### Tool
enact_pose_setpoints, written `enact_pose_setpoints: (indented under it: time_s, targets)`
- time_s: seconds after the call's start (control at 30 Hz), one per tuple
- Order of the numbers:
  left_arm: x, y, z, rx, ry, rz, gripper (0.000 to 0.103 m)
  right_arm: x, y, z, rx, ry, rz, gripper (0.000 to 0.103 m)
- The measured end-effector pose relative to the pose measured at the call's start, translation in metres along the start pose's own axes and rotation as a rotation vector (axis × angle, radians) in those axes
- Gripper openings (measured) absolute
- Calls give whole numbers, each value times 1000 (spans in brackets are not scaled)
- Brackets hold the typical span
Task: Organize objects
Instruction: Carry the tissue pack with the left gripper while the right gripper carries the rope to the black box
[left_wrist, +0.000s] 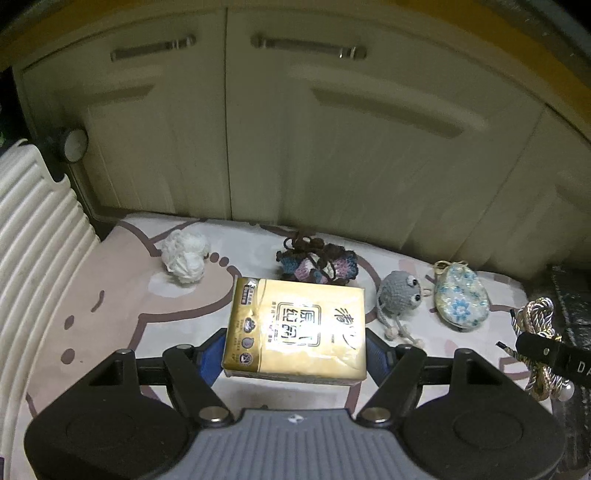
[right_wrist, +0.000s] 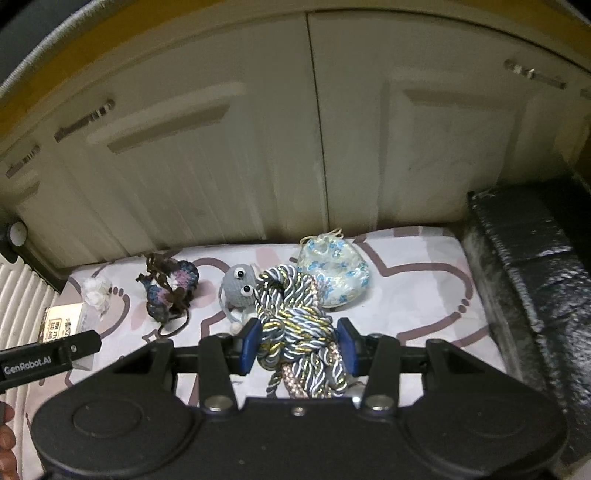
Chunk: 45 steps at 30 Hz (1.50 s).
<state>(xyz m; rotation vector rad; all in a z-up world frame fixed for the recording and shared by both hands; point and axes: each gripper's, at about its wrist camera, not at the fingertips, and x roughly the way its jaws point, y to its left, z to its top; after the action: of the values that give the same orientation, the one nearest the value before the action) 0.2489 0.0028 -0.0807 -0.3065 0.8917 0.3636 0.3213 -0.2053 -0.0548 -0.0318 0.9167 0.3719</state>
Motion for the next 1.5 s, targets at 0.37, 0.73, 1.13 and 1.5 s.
enact_pose_setpoints:
  time_s: [0.37, 0.73, 1.13, 1.5]
  targets:
    - [-48, 16, -11, 20, -39, -45, 74, -47, 5, -17, 34, -38, -13, 46]
    - [-92, 36, -34, 21, -66, -106, 74, -87, 18, -45, 37, -54, 11, 46]
    - [-125, 38, -69, 66, -60, -160, 74, -117, 42, -75, 1, -3, 116, 46]
    - [-127, 35, -102, 106, 18, -196, 74, -116, 54, -102, 21, 107, 177, 46]
